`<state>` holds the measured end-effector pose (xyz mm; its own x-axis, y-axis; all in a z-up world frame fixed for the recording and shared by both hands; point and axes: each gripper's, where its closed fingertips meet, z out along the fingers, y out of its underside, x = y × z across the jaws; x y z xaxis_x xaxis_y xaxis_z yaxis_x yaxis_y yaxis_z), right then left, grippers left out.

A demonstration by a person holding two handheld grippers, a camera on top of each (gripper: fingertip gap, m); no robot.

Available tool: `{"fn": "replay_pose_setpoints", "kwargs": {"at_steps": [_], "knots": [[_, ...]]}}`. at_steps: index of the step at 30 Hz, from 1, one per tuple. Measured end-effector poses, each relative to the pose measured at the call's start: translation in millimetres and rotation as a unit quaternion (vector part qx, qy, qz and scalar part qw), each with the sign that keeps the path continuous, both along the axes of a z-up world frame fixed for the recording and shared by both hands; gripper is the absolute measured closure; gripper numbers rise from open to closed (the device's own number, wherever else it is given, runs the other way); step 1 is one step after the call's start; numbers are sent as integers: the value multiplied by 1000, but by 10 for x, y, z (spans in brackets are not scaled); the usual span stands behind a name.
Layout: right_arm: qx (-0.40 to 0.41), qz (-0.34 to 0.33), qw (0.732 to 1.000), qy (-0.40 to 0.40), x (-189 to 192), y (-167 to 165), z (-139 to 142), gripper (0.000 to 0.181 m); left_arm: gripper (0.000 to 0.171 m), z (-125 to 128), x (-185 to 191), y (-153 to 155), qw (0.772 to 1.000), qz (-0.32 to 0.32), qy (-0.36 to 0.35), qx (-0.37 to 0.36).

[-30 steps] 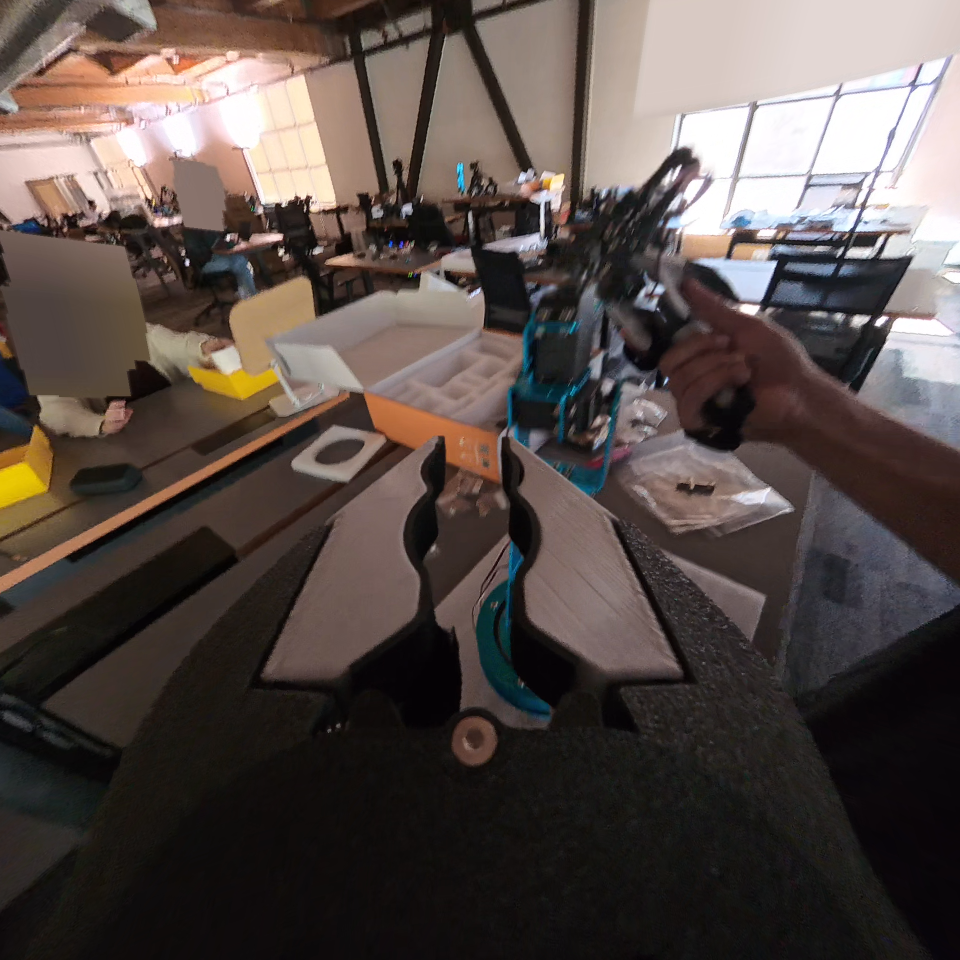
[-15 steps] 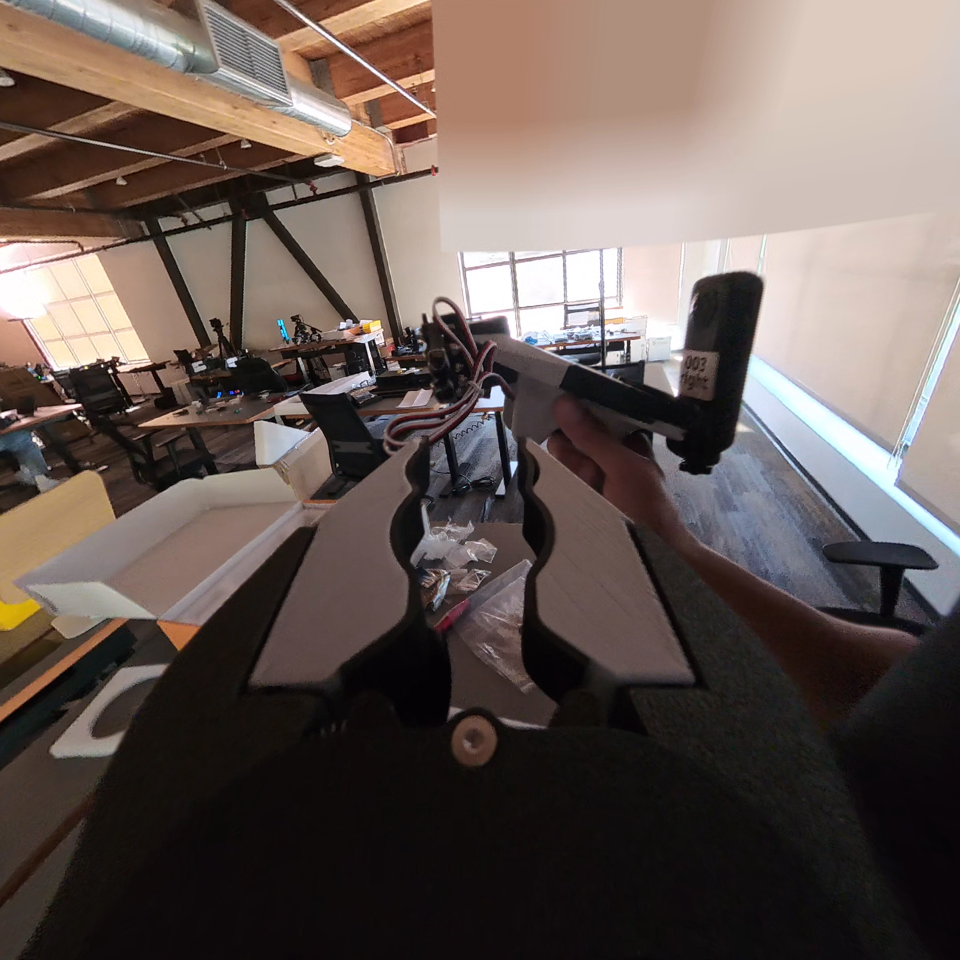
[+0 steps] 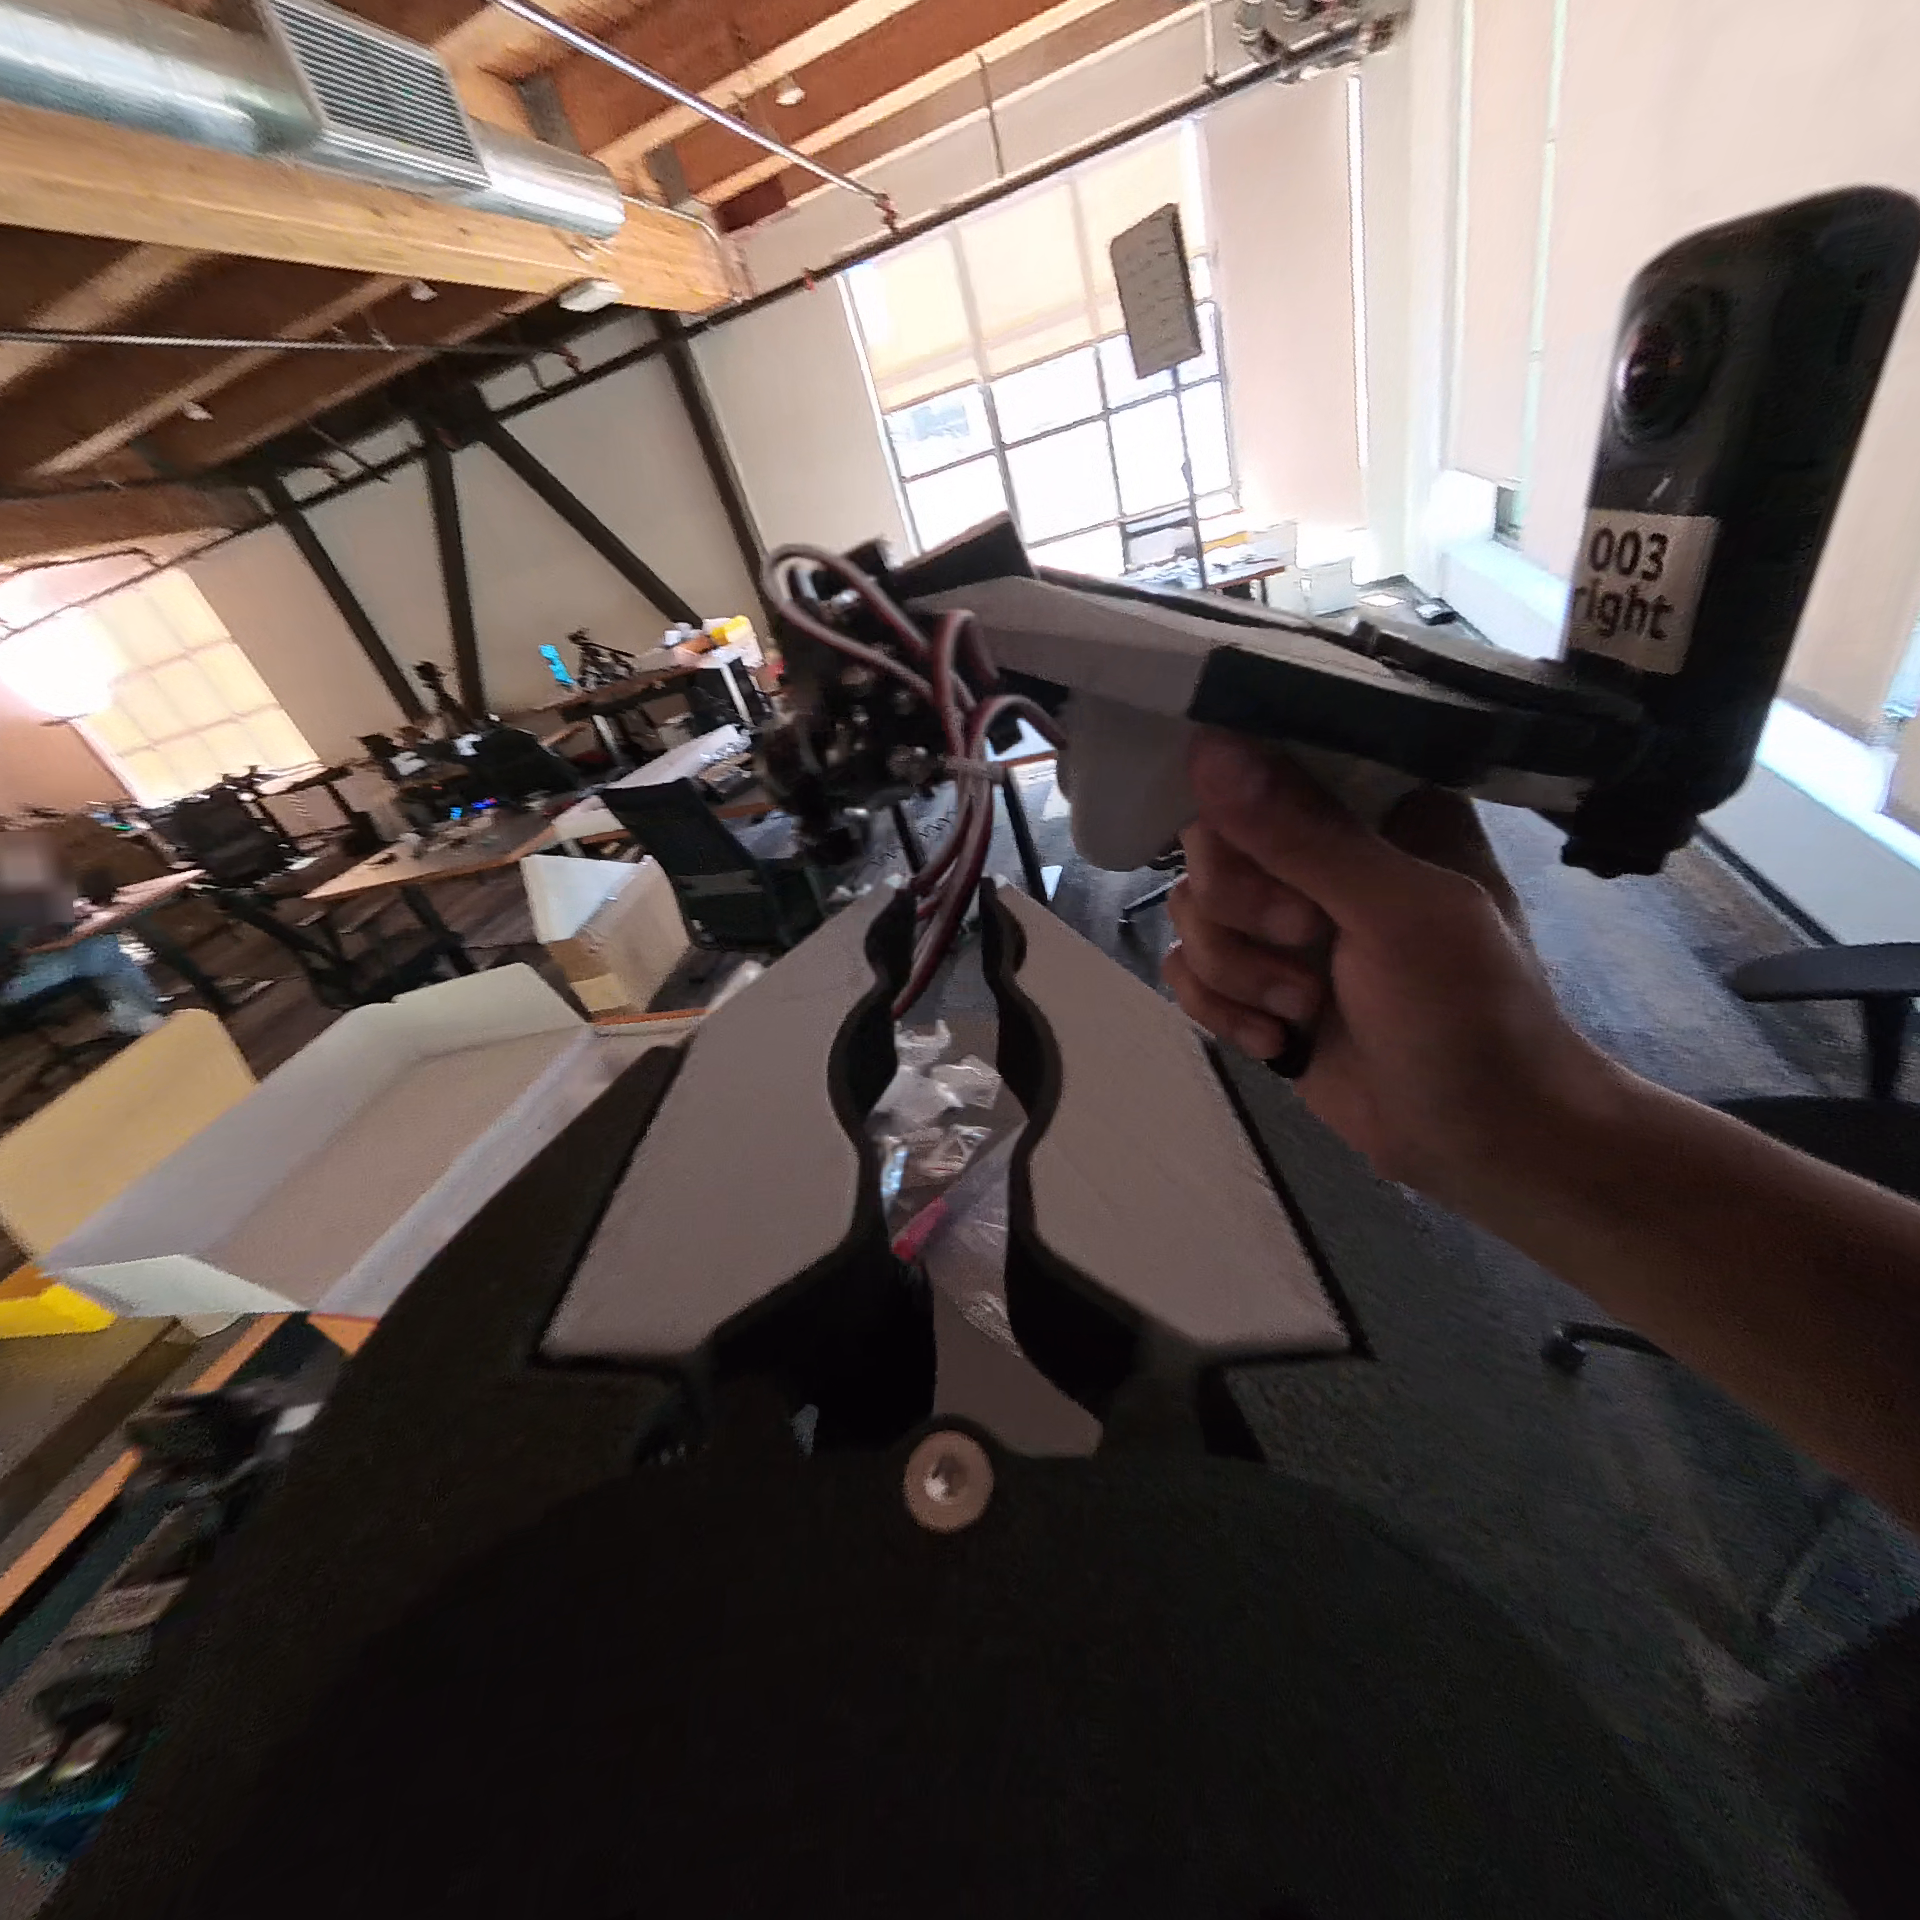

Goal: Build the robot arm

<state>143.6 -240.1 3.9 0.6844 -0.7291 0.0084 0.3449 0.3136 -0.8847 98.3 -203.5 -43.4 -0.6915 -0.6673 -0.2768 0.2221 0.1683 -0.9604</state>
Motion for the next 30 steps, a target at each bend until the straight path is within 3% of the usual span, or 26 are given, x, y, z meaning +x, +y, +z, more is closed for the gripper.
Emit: {"fn": "replay_pose_setpoints", "kwargs": {"at_steps": [9, 14, 18, 20, 24, 27, 30], "knots": [[-84, -137, 987, -3, 200, -140, -195, 161, 169, -268, -62, -206, 996, -63, 61, -7], [-62, -117, 991, 1, 195, -161, -173, 160, 164, -212, -32, -25, 996, -57, 63, -25], [-88, -154, 984, -20, 242, -173, -185, 160, 155, -295, -69, 29, 993, -76, 91, -16], [-93, -151, 984, -33, 225, -143, -172, 160, 145, -248, -15, 80, 994, -62, 87, -25], [-61, -104, 991, -61, 96, -126, -61, 161, 145, -12, 211, 226, 997, -2, 67, -39], [-27, -60, 995, -79, 1, -174, 29, 161, 142, 121, 178, 147, 997, -20, 57, -39], [2, -38, 996, -83, -20, -251, 73, 161, 153, 206, 59, 25, 997, -61, 43, -32]]}}
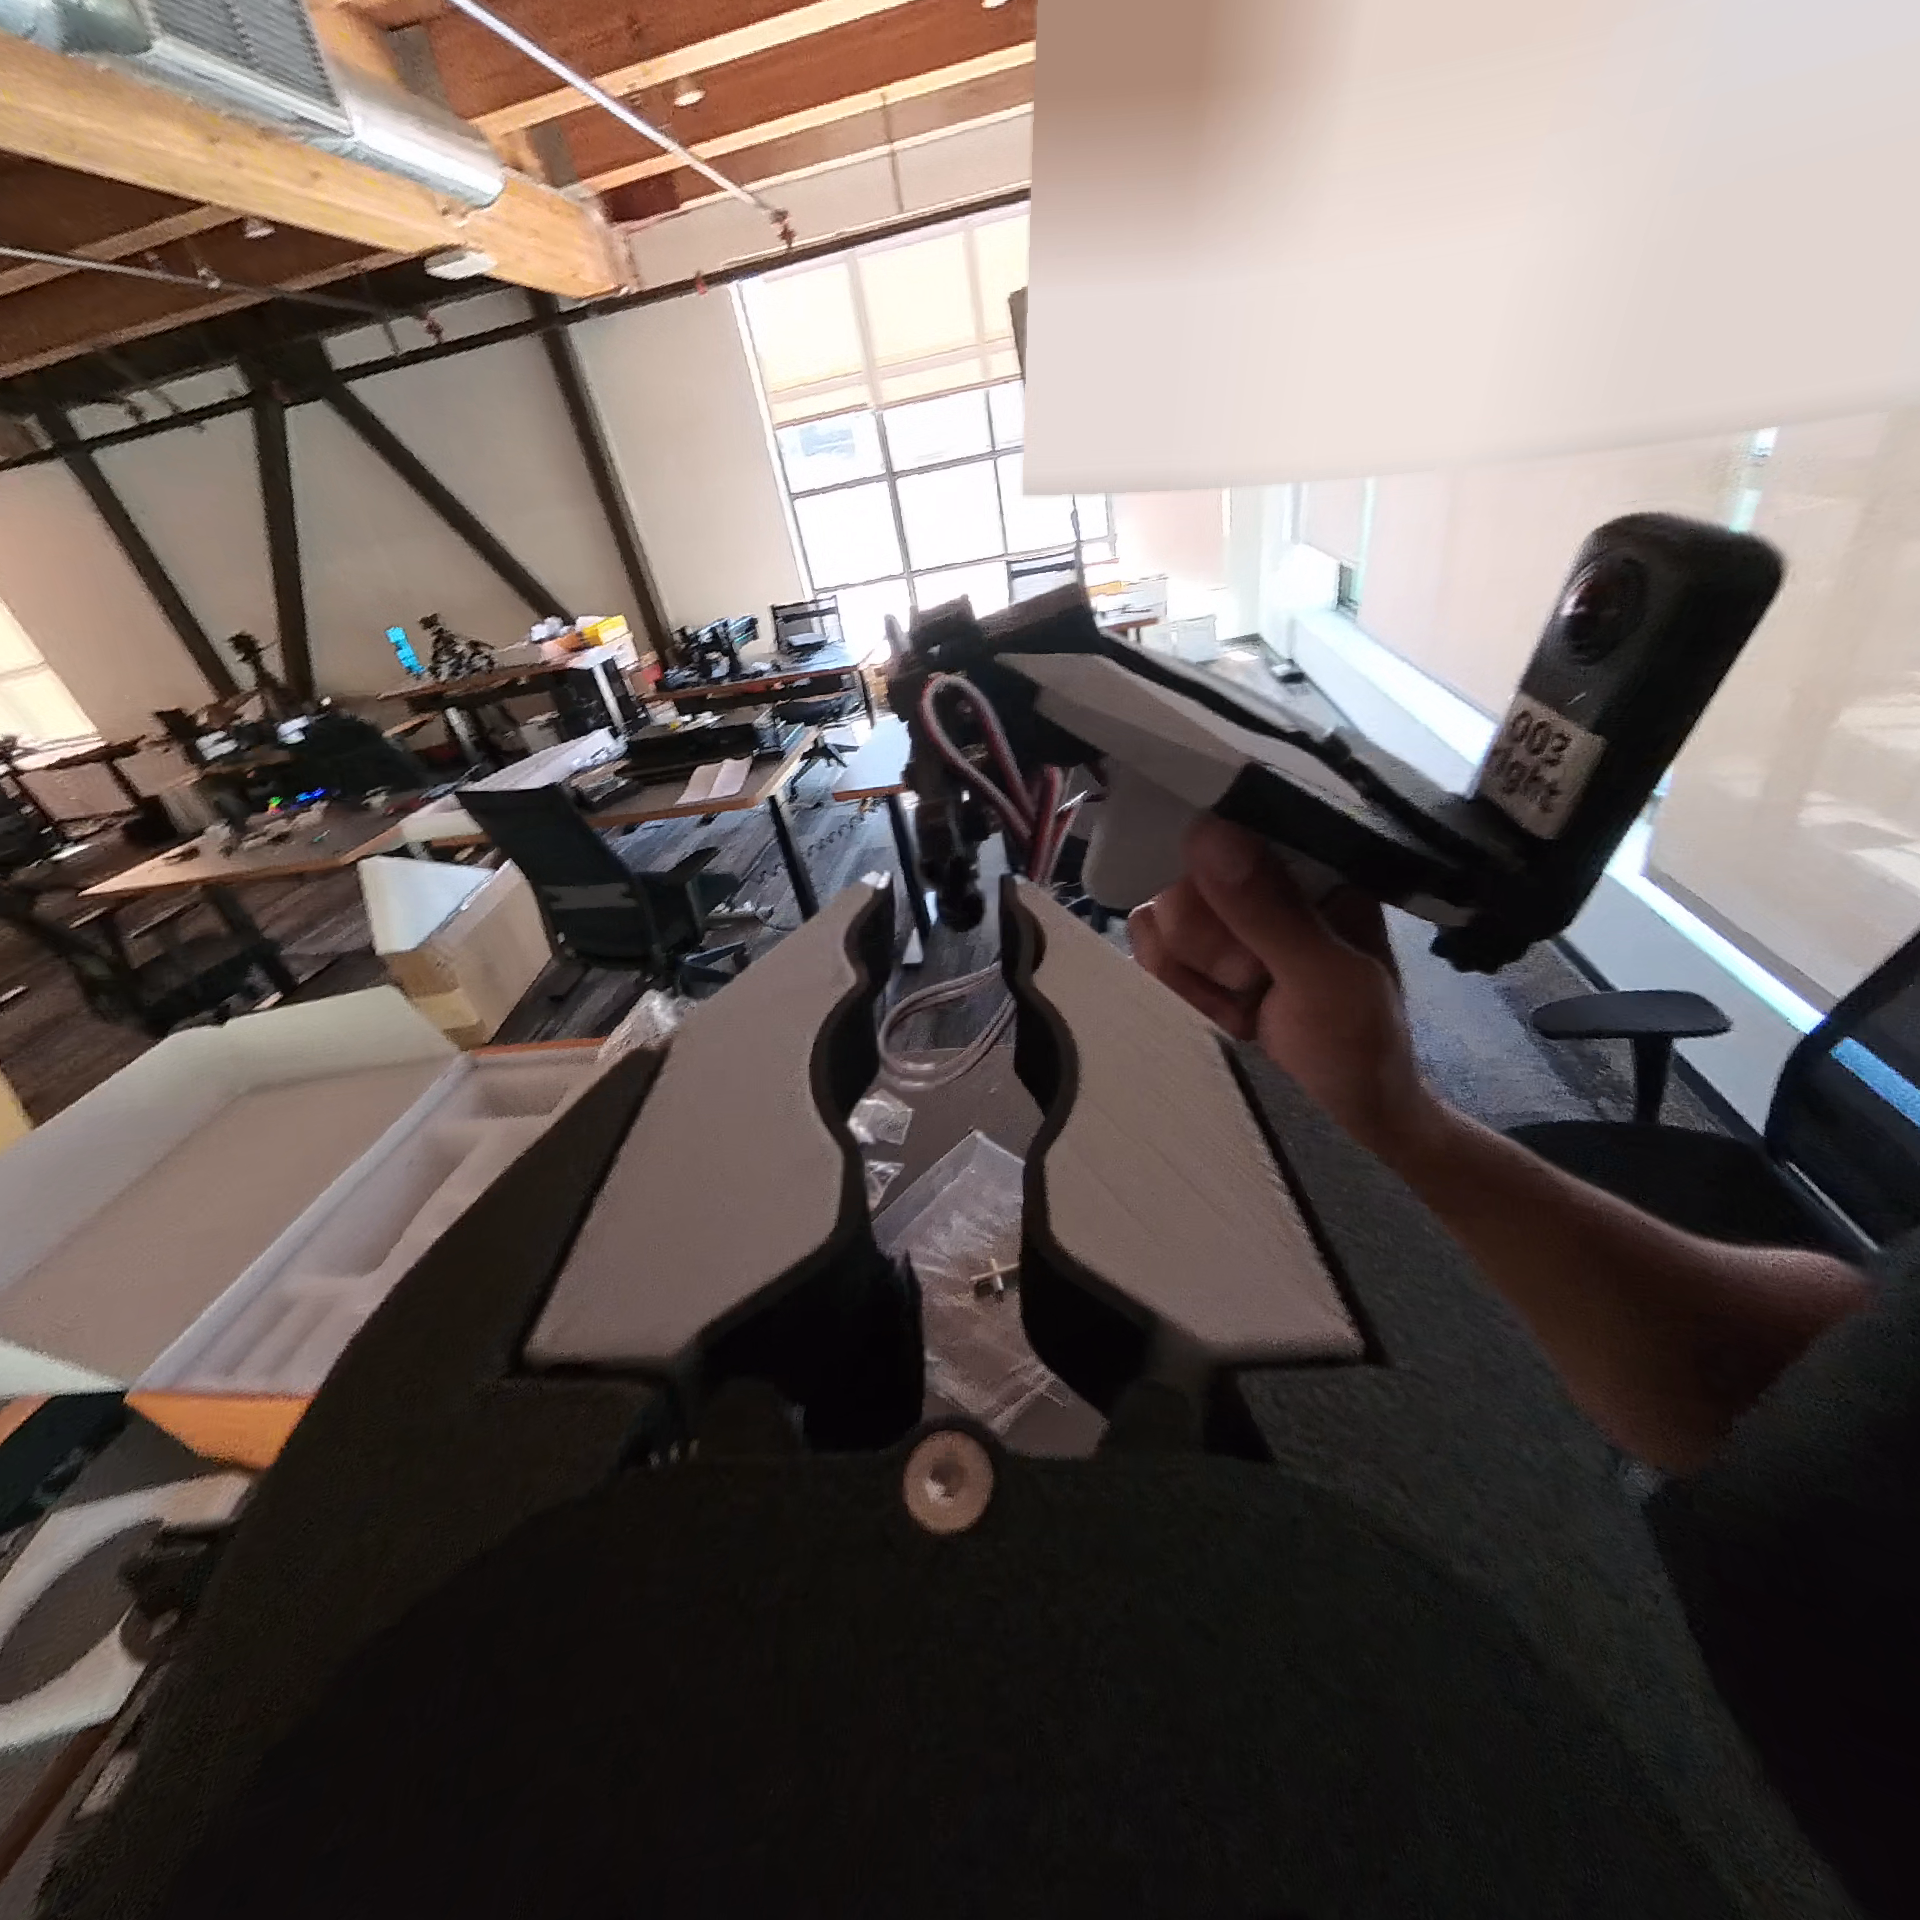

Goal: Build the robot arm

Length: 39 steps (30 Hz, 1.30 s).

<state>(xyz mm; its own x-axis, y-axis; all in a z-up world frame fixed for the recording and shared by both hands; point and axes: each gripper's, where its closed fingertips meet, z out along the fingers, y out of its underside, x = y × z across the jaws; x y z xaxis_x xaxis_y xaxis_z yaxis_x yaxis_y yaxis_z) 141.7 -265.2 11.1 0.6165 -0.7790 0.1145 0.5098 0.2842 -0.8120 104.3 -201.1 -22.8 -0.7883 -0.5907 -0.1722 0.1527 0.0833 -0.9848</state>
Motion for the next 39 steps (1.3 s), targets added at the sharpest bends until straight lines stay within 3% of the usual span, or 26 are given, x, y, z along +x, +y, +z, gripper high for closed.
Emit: {"fn": "replay_pose_setpoints", "kwargs": {"at_steps": [5, 13, 18, 21, 25, 30, 35, 39], "knots": [[-4, -11, 998, -58, -72, 36, 74, 161, 163, 93, 0, -20, 1000, -28, 12, -8], [7, 0, 995, -95, -2, 233, 205, 161, 155, 151, 122, 90, 994, -11, -8, 104], [8, -18, 994, -107, 58, 362, 205, 161, 163, 158, 255, 198, 992, -3, 20, 123], [29, -12, 996, -83, 170, 411, 123, 159, 164, 225, 360, 272, 982, -3, 2, 189], [29, -2, 999, -35, 359, 522, -83, 153, 166, 271, 576, 370, 949, -8, -11, 316], [-7, 61, 997, 48, 584, 713, -418, 146, 165, 154, 826, 472, 884, -23, -24, 466], [-13, 174, 981, 80, 578, 664, -603, 136, 165, 1, 1022, 547, 828, -55, -24, 558], [-94, 228, 965, 92, 760, 489, -677, 109, 165, -21, 1076, 621, 792, -116, -32, 599]]}}
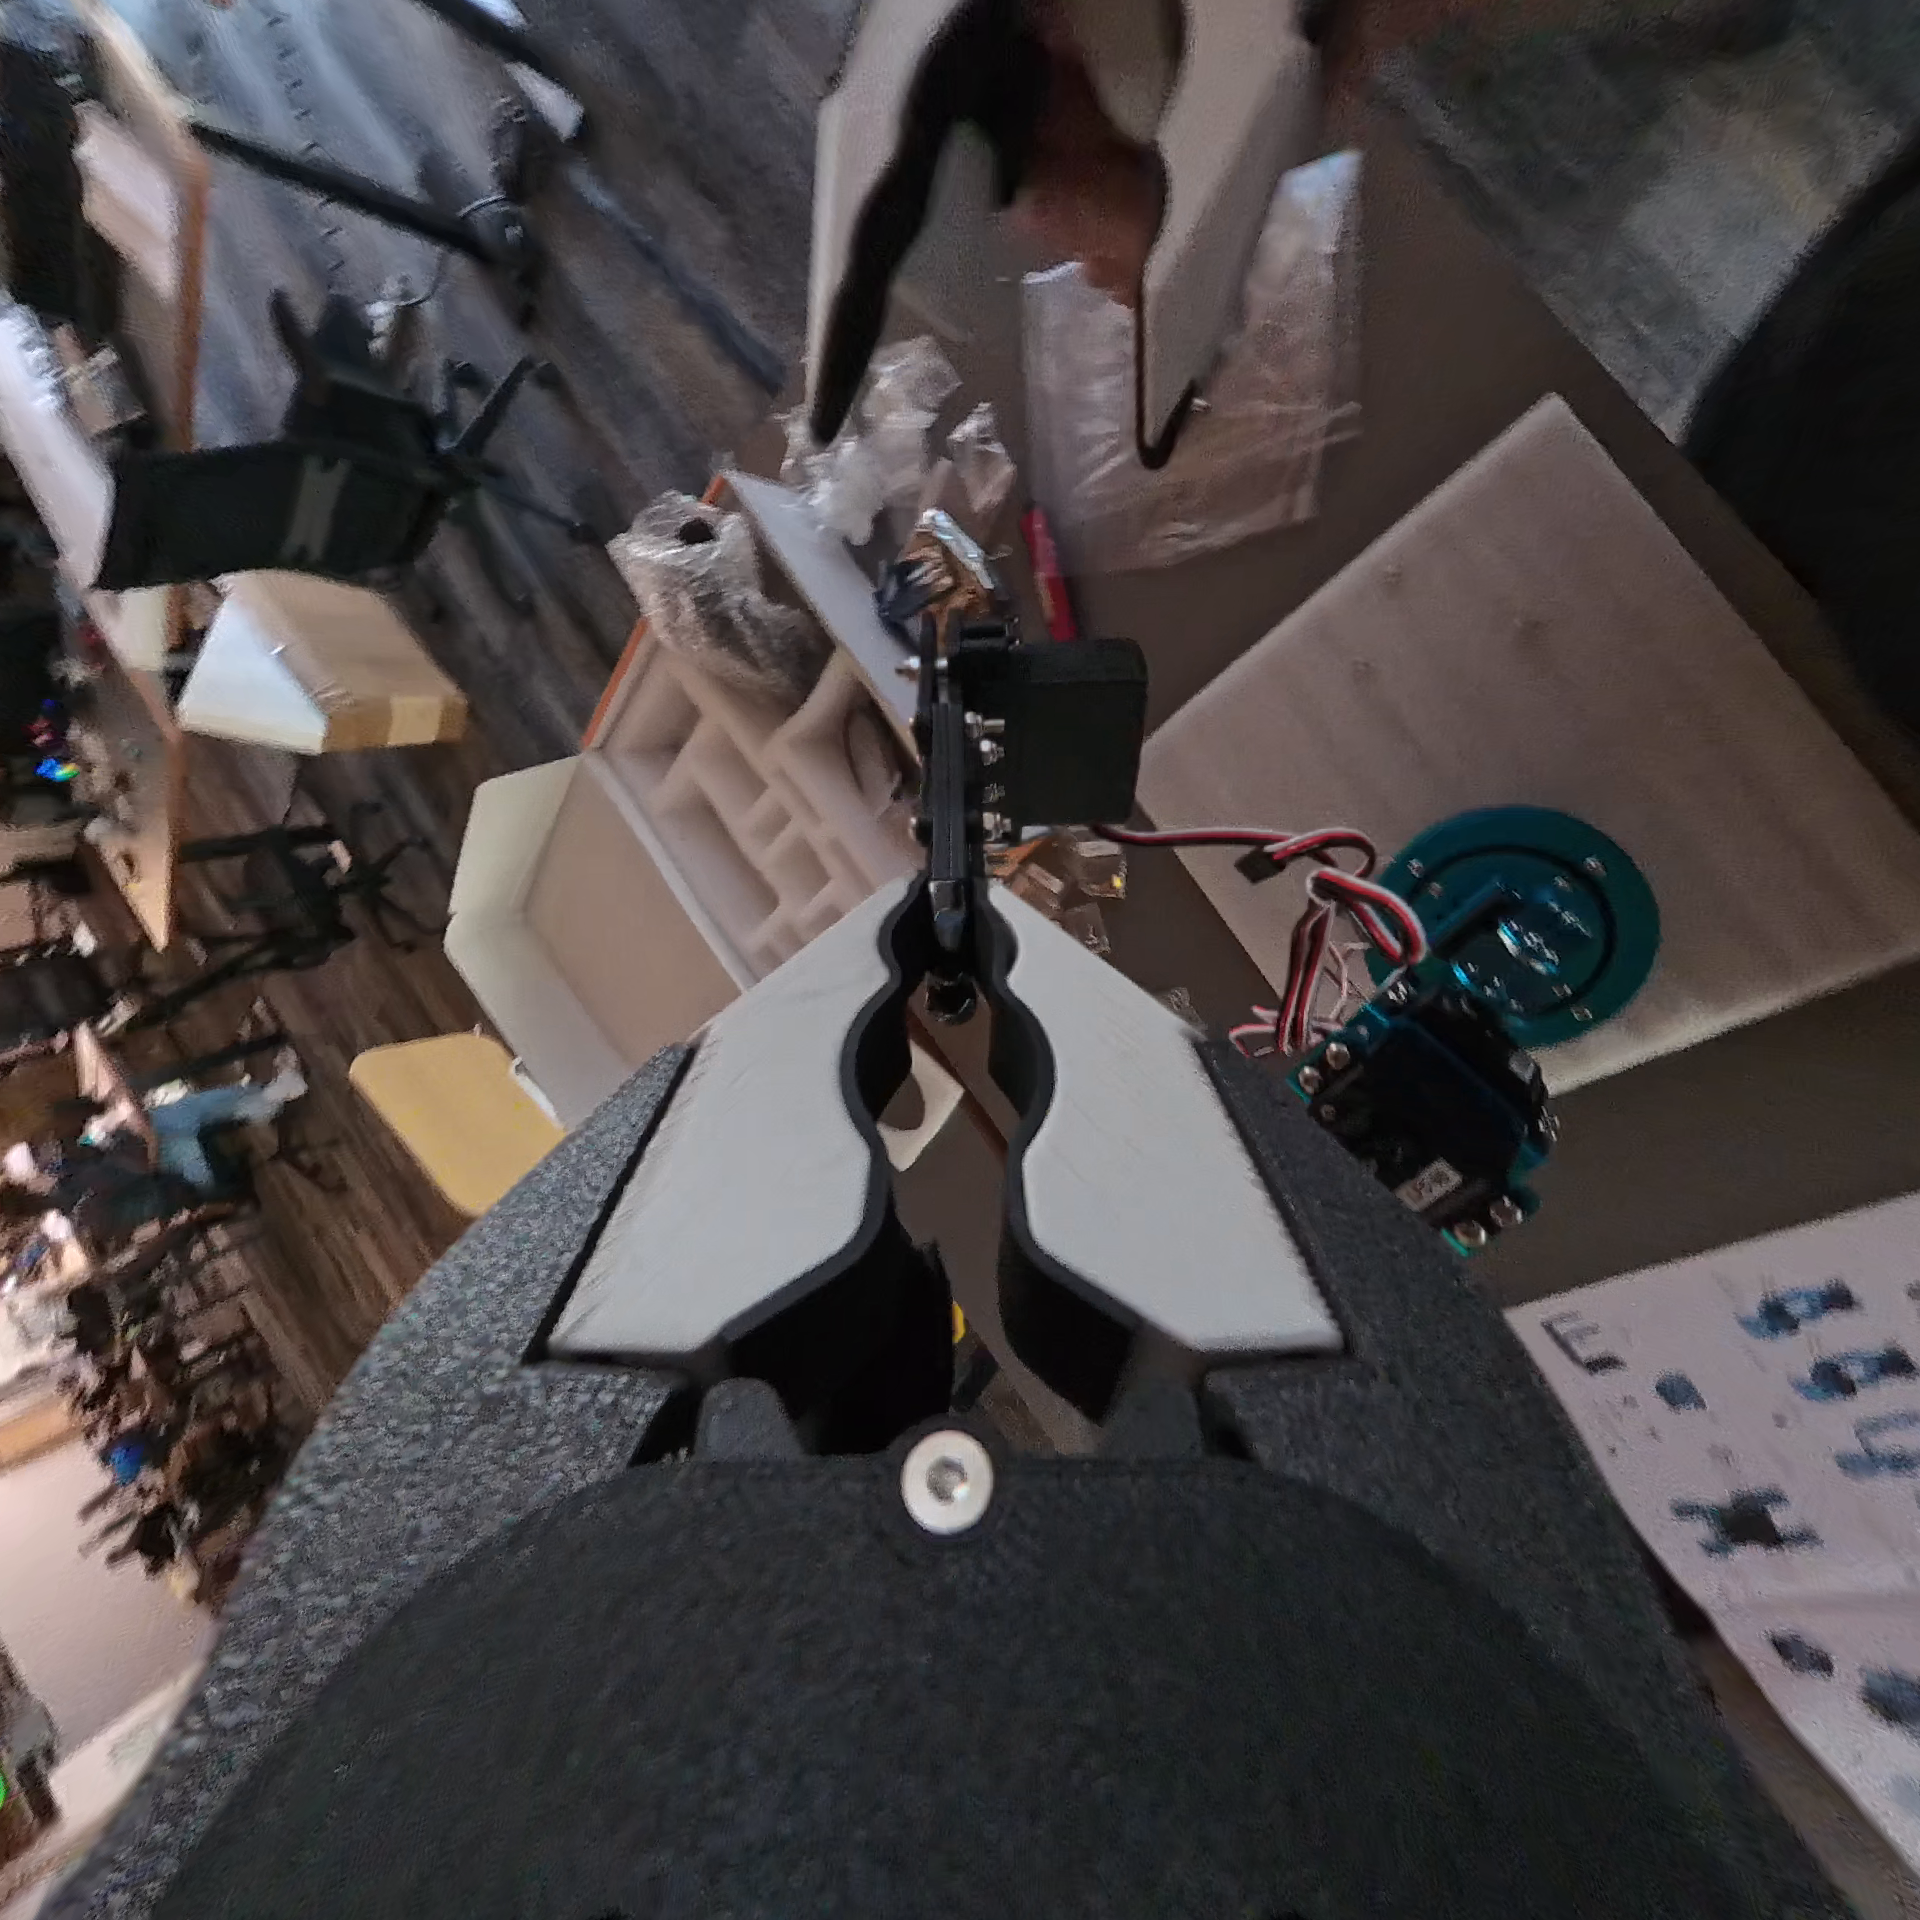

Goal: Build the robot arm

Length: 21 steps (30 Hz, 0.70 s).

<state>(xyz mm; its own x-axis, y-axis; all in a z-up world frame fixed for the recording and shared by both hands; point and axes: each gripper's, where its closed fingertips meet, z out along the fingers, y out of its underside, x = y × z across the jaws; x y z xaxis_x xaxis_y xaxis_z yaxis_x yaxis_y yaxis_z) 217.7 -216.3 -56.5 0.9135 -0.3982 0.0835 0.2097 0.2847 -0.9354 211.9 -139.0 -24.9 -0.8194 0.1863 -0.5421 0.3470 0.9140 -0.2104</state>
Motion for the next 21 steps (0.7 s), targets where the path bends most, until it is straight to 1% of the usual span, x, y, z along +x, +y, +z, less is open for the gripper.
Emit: {"fn": "replay_pose_setpoints", "kwargs": {"at_steps": [1, 2, 3, 4, 6, 7, 9, 11, 15, 19, 21], "knots": [[-37, 39, 999, 4, -10, 52, -38, 106, 165, -7, -14, 14, 1000, -12, 15, 11], [-77, 63, 995, 5, -5, 125, -84, 104, 165, -12, -22, 17, 999, -16, 30, 20], [-124, 70, 990, 0, 18, 218, -149, 99, 165, -18, -12, 15, 999, -20, 36, 30], [-171, 73, 983, -5, 22, 314, -215, 98, 165, -22, 10, 11, 998, -24, 37, 41], [-226, 78, 971, -13, -10, 472, -251, 105, 166, -28, 69, -16, 997, -29, 30, 61], [-241, 65, 968, -22, 4, 521, -236, 111, 166, -31, 99, -35, 997, -29, 30, 68], [-276, 5, 961, -37, 154, 551, -269, 121, 166, -35, 159, -68, 996, -25, 33, 81], [-297, -23, 954, -43, 232, 578, -320, 117, 166, -44, 216, -99, 995, -26, 33, 94], [-312, -62, 946, -58, 358, 574, -384, 119, 166, -83, 298, -139, 992, -33, 30, 120], [-310, -60, 948, -51, 354, 504, -397, 116, 165, -102, 347, -174, 990, -37, 34, 128], [-296, -46, 954, -32, 330, 442, -349, 120, 165, -117, 342, -197, 991, -39, 42, 125]]}}
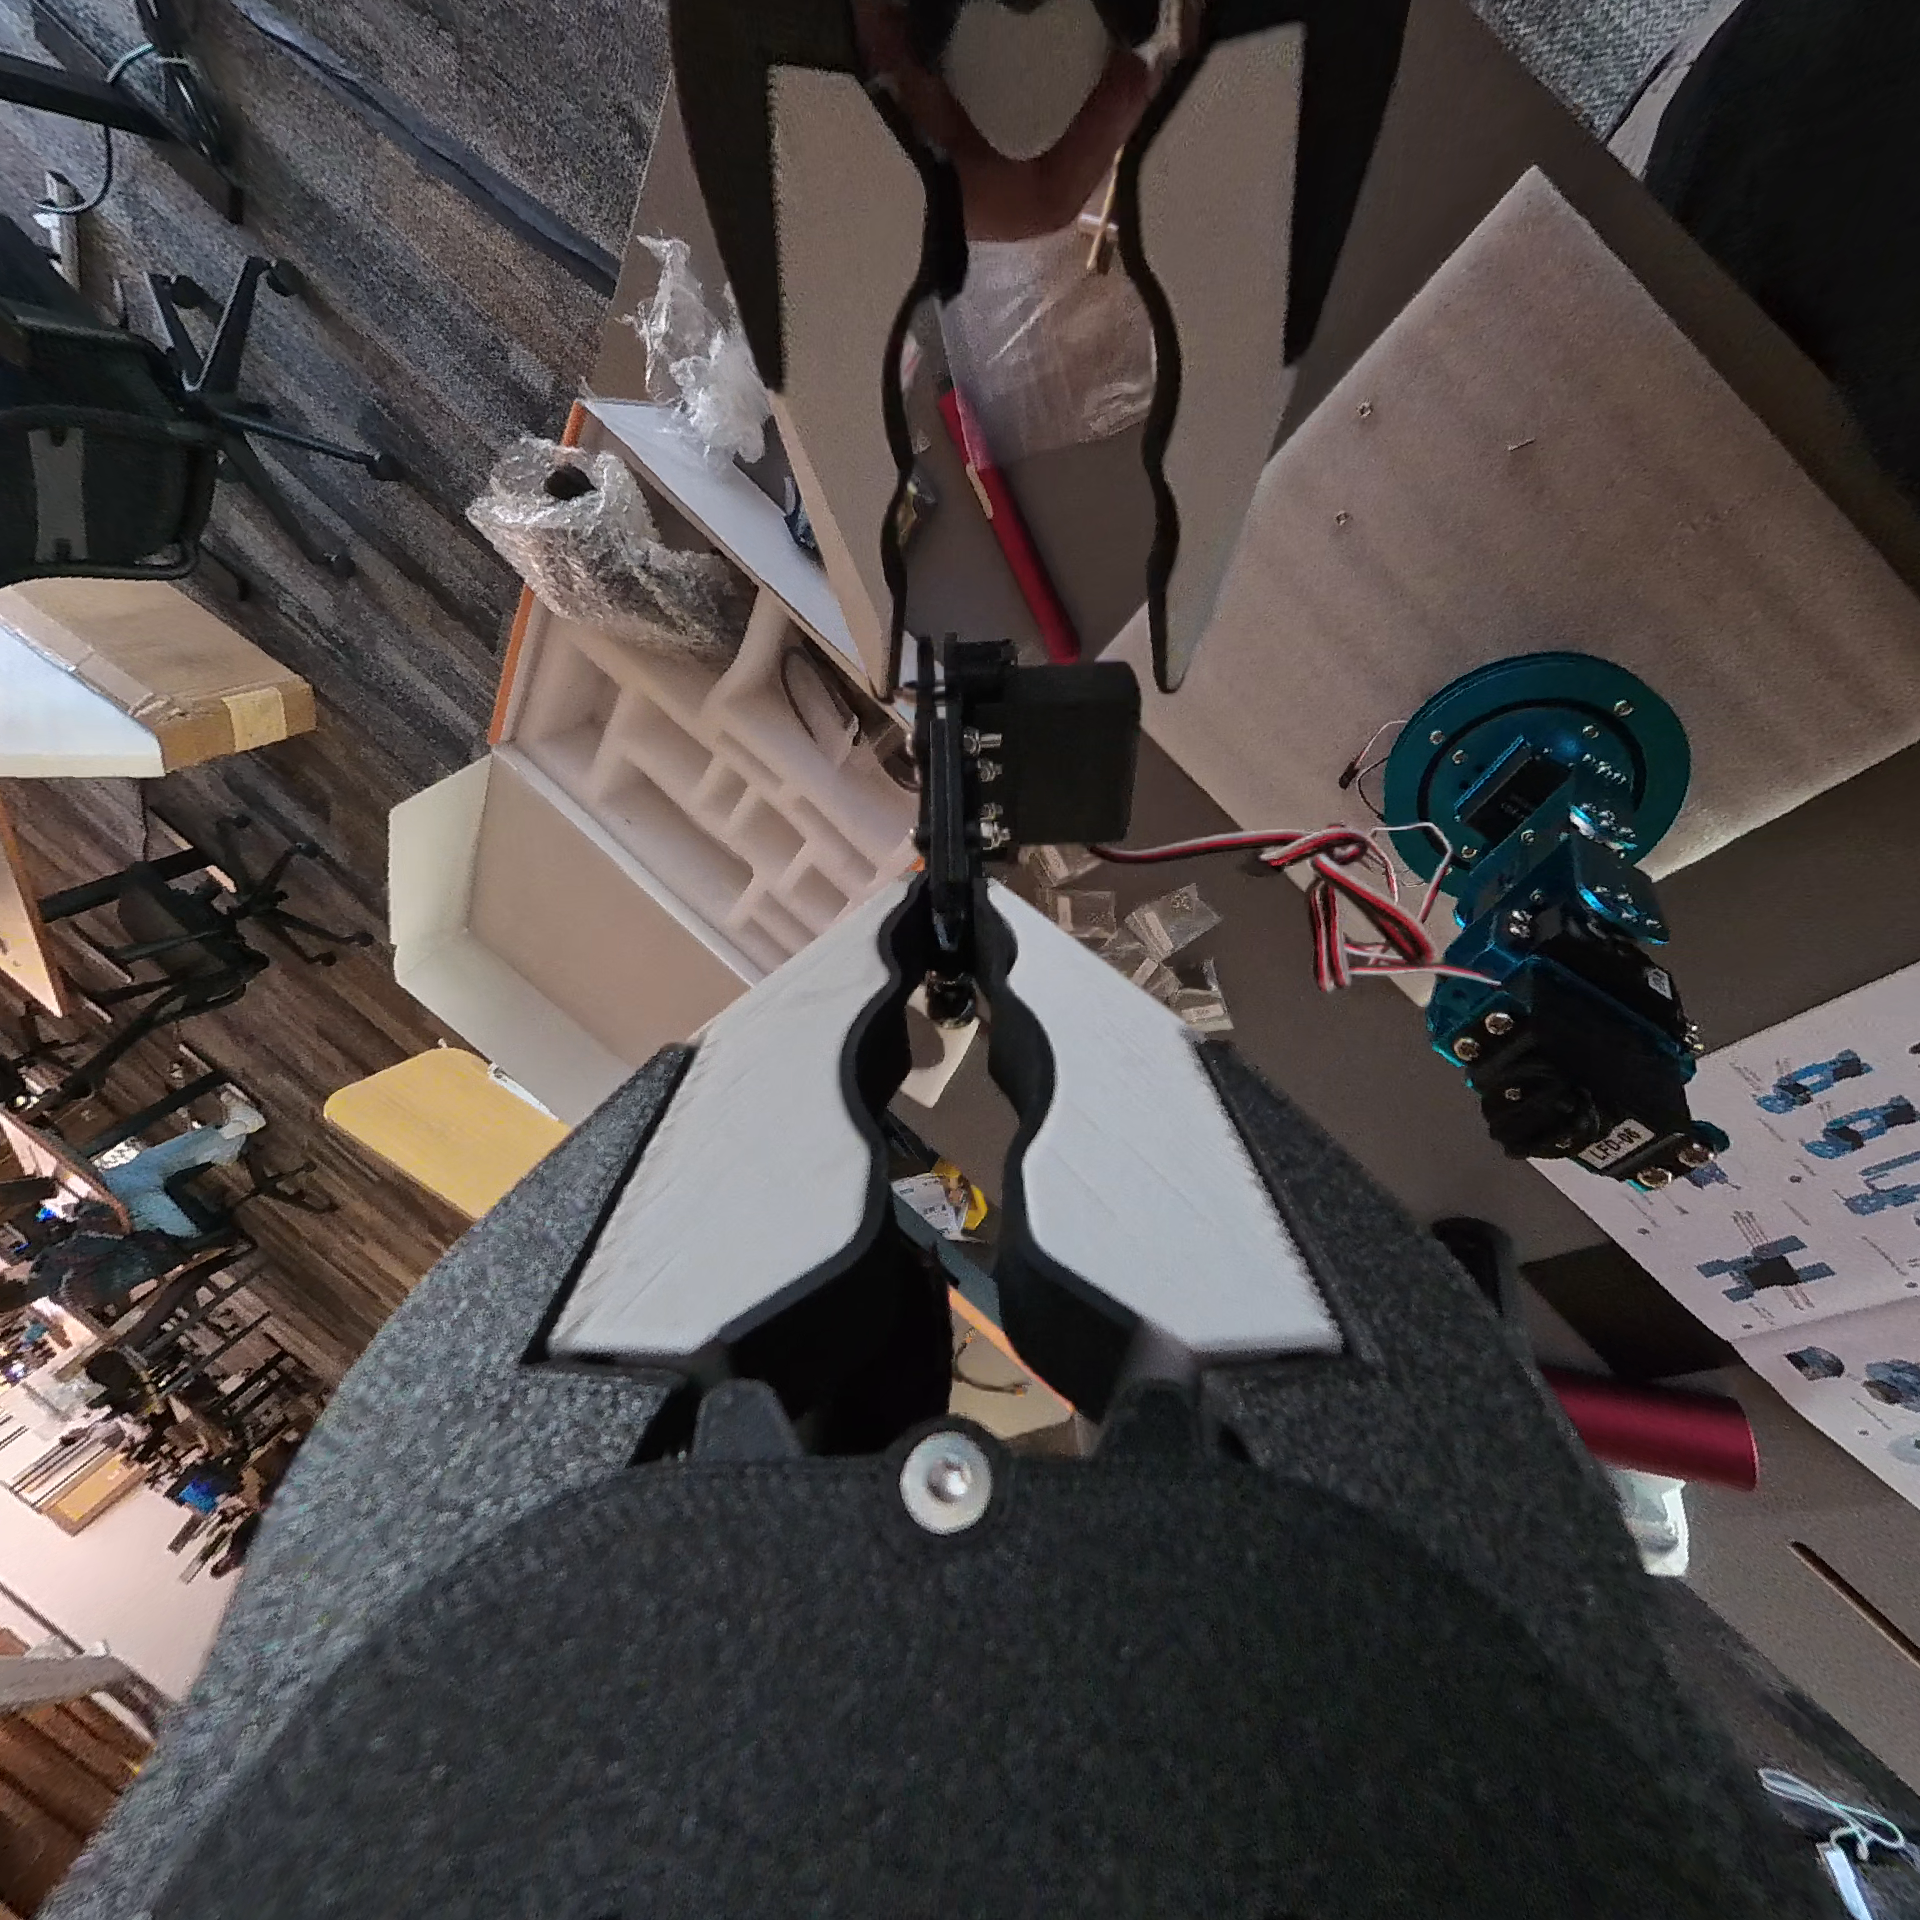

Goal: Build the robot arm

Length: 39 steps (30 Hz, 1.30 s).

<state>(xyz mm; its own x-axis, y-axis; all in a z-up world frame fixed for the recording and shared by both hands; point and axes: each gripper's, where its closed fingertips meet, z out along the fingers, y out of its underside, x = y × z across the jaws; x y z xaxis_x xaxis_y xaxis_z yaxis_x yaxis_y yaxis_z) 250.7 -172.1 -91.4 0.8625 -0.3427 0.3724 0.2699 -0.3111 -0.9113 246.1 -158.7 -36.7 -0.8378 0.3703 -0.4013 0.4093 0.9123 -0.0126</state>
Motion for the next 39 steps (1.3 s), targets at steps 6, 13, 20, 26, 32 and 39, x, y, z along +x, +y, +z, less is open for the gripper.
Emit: {"fn": "replay_pose_setpoints", "kwargs": {"at_steps": [6, 13, 20, 26, 32, 39], "knots": [[9, 9, 1000, 15, -18, -121, 51, 134, 165, -50, -26, -12, 1000, -6, 9, 7], [38, 53, 997, 51, -168, 40, 110, 138, 165, -207, -90, -42, 999, -8, 41, 11], [3, 41, 997, 68, -107, 147, -82, 170, 165, -491, -156, -25, 996, -17, 56, 68], [16, 0, 997, 76, 69, 57, -156, 171, 163, -566, 5, -112, 998, 1, 46, 32], [29, -64, 988, 138, 364, -81, -427, 171, 119, -215, 128, -45, 968, 108, 143, -177], [-12, -134, 972, 191, 422, -79, -1055, 171, 120, 430, -560, 1022, 809, 180, 162, -536]]}}
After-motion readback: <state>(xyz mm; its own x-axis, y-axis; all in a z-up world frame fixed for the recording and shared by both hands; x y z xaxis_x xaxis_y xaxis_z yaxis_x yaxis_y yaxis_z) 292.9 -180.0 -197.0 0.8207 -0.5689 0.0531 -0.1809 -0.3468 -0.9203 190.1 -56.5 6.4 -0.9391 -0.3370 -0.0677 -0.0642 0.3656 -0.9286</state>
